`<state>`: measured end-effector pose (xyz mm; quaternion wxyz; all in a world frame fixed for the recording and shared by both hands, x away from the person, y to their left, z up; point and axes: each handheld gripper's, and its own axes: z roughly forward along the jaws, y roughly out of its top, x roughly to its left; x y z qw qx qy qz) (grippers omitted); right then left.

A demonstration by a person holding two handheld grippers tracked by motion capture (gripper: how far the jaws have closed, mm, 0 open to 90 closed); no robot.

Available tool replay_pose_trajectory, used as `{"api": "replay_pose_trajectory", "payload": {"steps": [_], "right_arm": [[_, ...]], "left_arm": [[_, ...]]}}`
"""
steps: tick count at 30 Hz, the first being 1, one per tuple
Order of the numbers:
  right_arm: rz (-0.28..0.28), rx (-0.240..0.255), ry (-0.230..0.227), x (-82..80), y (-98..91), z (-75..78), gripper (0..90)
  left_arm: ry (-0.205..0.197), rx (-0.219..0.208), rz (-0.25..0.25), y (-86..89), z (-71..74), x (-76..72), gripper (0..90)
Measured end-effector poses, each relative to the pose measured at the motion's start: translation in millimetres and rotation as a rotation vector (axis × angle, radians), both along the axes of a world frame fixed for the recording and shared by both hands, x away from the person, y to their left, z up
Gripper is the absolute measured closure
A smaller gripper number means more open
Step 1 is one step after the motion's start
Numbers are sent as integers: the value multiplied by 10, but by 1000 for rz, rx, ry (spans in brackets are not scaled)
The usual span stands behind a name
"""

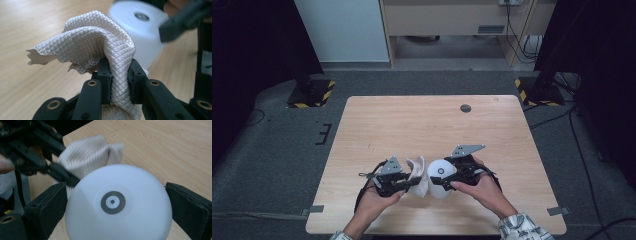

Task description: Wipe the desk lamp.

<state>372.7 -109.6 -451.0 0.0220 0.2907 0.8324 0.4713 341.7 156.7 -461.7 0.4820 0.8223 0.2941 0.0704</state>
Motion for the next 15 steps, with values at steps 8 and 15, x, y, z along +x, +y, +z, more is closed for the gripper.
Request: {"api": "replay_pose_trajectory", "payload": {"steps": [8, 15], "right_arm": [[-13, 23, -40, -57, -72, 28, 52], [-20, 26, -77, -157, -168, -21, 41]], "left_arm": [[-6, 27, -3, -89, 26, 143, 750], [-7, -14, 19, -87, 162, 305, 751]]}}
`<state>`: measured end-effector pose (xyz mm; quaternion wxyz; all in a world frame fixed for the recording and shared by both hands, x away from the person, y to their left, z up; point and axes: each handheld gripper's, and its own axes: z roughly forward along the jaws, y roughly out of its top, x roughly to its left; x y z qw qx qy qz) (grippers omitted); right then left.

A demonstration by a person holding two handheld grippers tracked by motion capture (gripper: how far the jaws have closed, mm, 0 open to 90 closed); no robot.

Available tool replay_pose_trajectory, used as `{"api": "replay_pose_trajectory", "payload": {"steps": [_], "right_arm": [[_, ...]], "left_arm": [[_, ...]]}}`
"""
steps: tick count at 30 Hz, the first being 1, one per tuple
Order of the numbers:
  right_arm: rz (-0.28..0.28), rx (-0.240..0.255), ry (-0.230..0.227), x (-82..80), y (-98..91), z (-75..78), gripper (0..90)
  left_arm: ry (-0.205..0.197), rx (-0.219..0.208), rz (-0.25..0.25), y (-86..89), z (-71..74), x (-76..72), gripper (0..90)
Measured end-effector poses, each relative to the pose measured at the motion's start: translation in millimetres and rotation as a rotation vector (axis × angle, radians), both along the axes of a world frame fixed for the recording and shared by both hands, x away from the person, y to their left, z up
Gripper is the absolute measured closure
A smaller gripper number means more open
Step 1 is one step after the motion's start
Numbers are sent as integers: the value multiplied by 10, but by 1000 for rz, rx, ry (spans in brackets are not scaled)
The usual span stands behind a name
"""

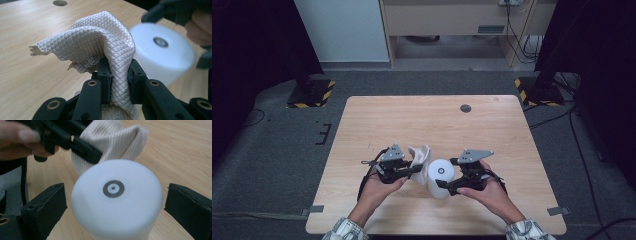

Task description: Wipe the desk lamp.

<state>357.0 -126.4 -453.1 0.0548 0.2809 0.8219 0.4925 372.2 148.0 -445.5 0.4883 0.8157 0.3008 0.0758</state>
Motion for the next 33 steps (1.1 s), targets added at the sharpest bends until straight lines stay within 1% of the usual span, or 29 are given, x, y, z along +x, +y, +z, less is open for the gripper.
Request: {"api": "replay_pose_trajectory", "payload": {"steps": [2, 5, 8, 10, 15, 17, 20, 26, 33], "right_arm": [[-1, 6, 1, -27, -27, -35, 45], [6, 6, 4, -54, -48, -83, 53], [6, 3, 8, -70, -60, -133, 66], [8, -1, 13, -77, -57, -163, 75], [3, -18, 15, -67, -44, -220, 101], [0, -23, 26, -64, -40, -234, 100], [1, -30, 25, -60, -37, -245, 99], [6, -29, 30, -51, -41, -248, 97], [7, -32, 33, -42, -40, -256, 93]], "left_arm": [[-9, -5, -8, -14, 70, 42, 751], [-7, -21, -20, -34, 150, 95, 751], [7, -44, -18, -42, 175, 137, 751], [16, -47, -21, -53, 169, 153, 752], [49, -28, -37, -145, 43, 187, 752], [58, -31, -38, -174, -1, 195, 753], [72, -44, -31, -186, -53, 215, 755], [78, -24, -33, -220, -133, 255, 755], [104, -3, -31, -245, -302, 267, 757]]}}
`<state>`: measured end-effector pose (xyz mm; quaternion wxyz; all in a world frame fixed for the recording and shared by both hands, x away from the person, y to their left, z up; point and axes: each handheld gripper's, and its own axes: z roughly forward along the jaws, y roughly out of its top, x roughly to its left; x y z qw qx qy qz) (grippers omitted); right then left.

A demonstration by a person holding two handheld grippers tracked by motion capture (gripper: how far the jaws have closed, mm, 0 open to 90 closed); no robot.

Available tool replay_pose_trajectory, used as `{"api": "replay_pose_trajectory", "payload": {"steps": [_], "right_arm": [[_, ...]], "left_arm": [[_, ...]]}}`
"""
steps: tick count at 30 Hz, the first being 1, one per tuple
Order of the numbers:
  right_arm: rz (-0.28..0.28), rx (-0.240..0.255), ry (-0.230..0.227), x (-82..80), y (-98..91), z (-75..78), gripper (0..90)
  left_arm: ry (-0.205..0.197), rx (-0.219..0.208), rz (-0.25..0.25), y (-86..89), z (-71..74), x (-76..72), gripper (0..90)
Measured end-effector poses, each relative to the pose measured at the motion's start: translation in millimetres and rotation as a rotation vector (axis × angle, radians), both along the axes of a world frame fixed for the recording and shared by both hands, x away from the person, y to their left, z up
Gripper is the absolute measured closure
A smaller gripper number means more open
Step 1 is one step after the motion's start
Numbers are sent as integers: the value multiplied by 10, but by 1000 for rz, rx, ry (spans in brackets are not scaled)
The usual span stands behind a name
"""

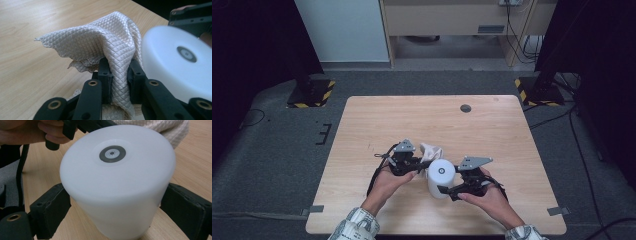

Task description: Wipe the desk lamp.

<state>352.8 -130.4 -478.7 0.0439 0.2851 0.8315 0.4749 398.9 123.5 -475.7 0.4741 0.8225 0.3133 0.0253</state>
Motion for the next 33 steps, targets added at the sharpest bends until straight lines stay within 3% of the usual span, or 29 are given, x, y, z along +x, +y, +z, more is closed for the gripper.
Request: {"api": "replay_pose_trajectory", "payload": {"steps": [8, 19, 33], "right_arm": [[3, -13, 2, 15, 16, -7, 86], [4, -17, 3, 21, 24, -7, 84], [4, -21, 4, 25, 29, -9, 81]], "left_arm": [[24, 55, -13, -22, -171, -2, 758], [14, 37, -17, -25, -63, 18, 759], [18, 134, -40, -86, -209, 23, 760]]}}
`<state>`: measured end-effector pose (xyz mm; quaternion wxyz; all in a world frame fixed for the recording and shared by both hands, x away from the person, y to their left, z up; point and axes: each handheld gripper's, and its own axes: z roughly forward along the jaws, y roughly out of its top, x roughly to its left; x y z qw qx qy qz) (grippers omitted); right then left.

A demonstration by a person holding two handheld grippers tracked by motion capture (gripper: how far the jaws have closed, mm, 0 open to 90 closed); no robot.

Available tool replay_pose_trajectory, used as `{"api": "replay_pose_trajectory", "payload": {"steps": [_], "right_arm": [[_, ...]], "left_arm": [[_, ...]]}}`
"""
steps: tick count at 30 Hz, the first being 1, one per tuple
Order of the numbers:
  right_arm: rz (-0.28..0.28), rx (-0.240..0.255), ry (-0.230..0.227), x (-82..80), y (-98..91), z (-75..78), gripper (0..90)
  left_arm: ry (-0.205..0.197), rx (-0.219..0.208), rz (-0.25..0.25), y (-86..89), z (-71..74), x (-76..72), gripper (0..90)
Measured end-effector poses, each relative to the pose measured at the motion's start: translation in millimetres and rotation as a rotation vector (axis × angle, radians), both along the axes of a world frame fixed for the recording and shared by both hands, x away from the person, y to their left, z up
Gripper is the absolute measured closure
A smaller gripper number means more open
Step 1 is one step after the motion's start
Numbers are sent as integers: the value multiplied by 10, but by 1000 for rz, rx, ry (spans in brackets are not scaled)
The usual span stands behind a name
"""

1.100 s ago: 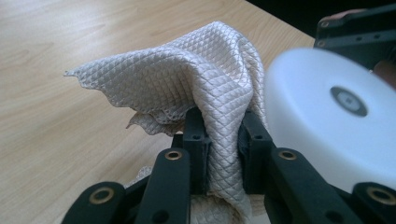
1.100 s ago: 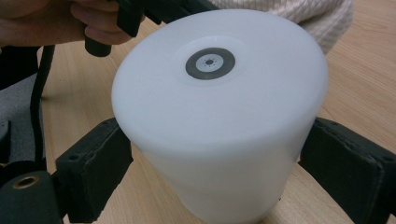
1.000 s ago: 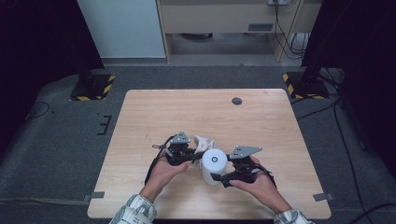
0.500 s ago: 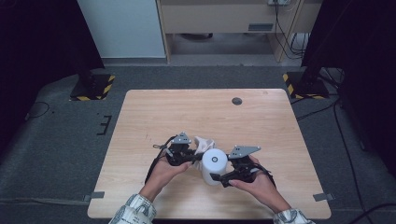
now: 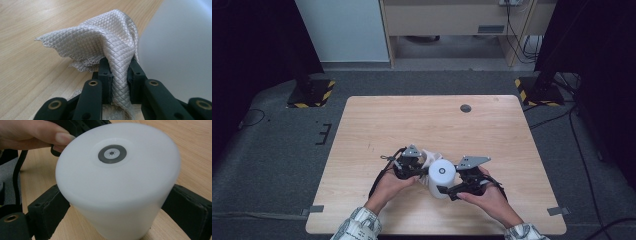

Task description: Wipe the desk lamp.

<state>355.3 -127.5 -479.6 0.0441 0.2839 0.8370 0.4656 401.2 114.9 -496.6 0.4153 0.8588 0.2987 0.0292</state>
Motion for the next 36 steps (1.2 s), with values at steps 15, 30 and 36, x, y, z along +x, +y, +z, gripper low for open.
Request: {"api": "replay_pose_trajectory", "payload": {"steps": [15, 30, 36], "right_arm": [[-2, -3, -2, 4, 13, -2, 80], [-3, -4, -1, 2, 0, -2, 78], [-1, -5, -2, 5, -2, -1, 77]], "left_arm": [[-21, -126, 5, 134, 253, -55, 761], [5, -94, 25, -16, 88, 63, 762], [12, -53, 8, -15, 33, 52, 762]]}}
